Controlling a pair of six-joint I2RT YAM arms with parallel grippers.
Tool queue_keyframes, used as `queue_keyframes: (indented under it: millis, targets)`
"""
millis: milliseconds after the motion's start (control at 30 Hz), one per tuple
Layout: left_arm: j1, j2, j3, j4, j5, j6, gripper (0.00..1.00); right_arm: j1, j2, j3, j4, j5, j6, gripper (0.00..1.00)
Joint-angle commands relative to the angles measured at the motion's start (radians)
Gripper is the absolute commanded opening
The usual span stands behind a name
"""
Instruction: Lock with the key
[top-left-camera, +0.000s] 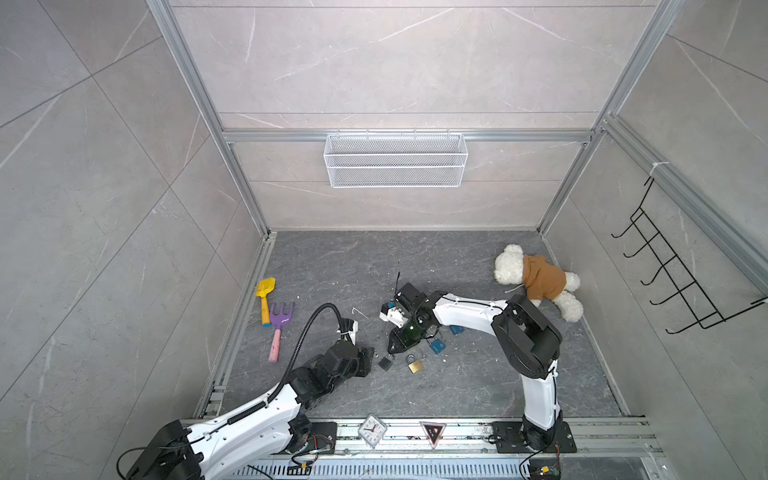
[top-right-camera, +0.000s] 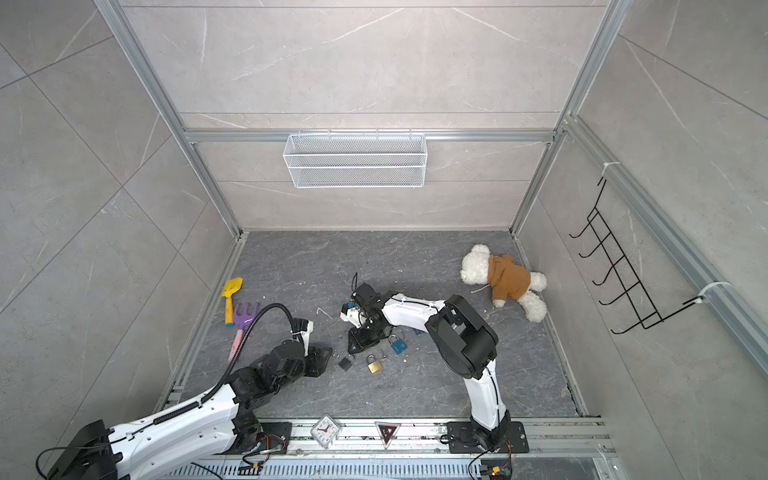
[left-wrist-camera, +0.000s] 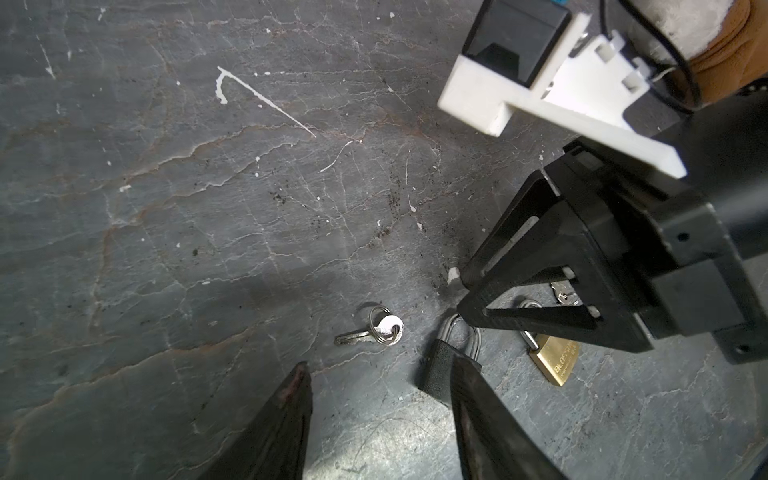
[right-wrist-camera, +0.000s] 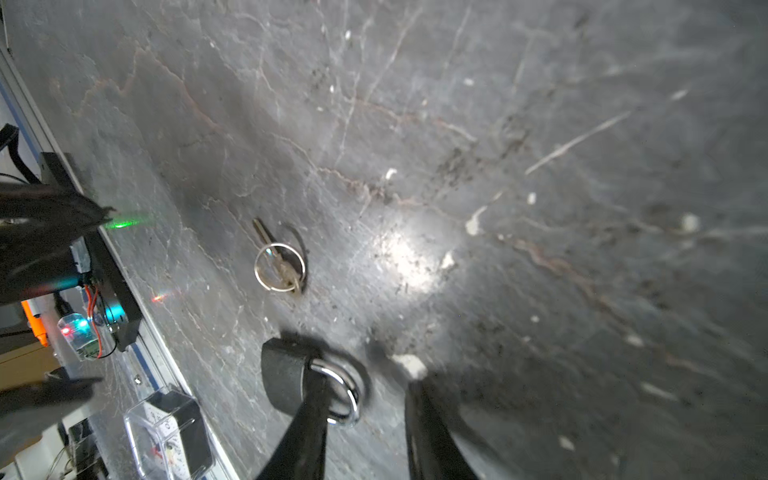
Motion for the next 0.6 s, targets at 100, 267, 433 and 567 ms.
queue_keyframes:
  millis: [100, 267, 433, 567]
  targets:
    - [-0.004, 0.015, 0.053, -0.036, -0.104, 0.032, 0.88, 0.004, -0.252, -0.122, 0.112, 0.196, 0.055, 0.35]
    - [-0.003, 0.059, 0.088, -0.028, -0.276, 0.058, 1.0, 0.005, -0.5, -0.264, 0.197, 0.329, 0.077, 0.39]
    - [-0.006, 0.133, 0.128, 0.049, -0.521, 0.15, 1.0, 0.004, -0.676, -0.354, 0.162, 0.44, 0.08, 0.42]
    - [-0.007, 0.18, 0.036, 0.438, -0.684, 0.418, 1.0, 0.005, -0.869, -0.489, 0.263, 0.491, 0.097, 0.44]
